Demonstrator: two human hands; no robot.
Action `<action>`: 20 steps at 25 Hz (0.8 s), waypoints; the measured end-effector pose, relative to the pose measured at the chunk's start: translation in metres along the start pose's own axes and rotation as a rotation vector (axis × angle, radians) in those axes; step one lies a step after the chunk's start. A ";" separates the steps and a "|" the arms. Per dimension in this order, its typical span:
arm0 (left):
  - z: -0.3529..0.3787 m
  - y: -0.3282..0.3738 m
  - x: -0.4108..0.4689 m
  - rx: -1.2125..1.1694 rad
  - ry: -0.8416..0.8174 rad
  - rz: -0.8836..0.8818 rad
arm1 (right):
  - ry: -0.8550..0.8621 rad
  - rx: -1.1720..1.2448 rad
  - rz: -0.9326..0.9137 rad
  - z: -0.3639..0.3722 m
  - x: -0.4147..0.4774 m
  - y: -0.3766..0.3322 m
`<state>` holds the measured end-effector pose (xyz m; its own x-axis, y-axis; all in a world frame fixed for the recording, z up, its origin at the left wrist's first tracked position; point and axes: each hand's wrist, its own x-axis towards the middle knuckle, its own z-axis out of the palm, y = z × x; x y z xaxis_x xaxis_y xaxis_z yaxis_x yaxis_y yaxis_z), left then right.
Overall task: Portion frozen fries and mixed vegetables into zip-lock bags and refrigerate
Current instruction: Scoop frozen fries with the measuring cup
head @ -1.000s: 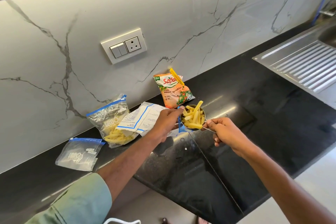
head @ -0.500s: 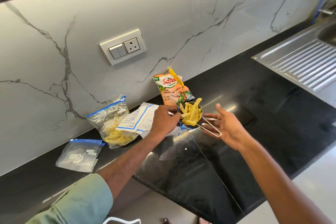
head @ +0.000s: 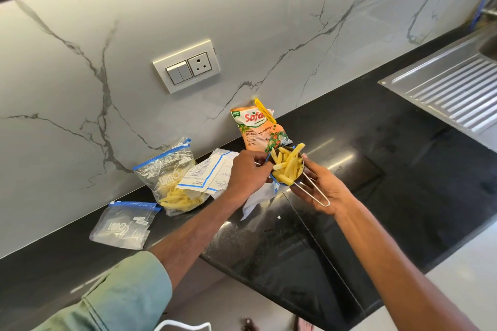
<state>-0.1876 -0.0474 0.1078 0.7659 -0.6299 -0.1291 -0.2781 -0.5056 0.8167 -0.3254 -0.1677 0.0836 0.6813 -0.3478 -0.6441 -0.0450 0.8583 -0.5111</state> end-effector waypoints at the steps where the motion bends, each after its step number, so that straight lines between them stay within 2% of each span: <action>1: 0.000 0.000 -0.001 0.038 0.012 0.034 | 0.021 0.002 -0.005 0.000 0.000 0.000; 5: -0.001 0.006 -0.006 0.363 0.168 0.217 | 0.172 -0.096 -0.079 0.000 0.004 0.002; 10: -0.004 0.006 -0.003 0.360 0.194 0.190 | 0.328 -0.223 -0.341 0.002 0.004 0.007; 13: -0.003 0.009 -0.003 0.447 0.170 0.237 | 0.390 -0.472 -0.530 0.008 0.004 0.009; 14: -0.003 0.011 -0.002 0.450 0.154 0.211 | 0.432 -0.600 -0.593 0.010 0.003 0.009; 16: -0.004 0.012 0.004 0.304 0.131 0.114 | 0.539 -0.838 -0.721 0.012 0.000 0.004; 18: -0.006 0.015 0.009 0.134 0.168 0.060 | 0.565 -0.913 -0.837 0.019 -0.001 -0.002; 20: -0.006 0.019 0.010 0.108 0.197 0.086 | 0.529 -0.908 -0.902 0.022 0.003 -0.008</action>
<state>-0.1816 -0.0597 0.1252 0.8319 -0.5518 0.0592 -0.3997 -0.5217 0.7537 -0.3070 -0.1674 0.0983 0.3831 -0.9209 0.0717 -0.3353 -0.2109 -0.9182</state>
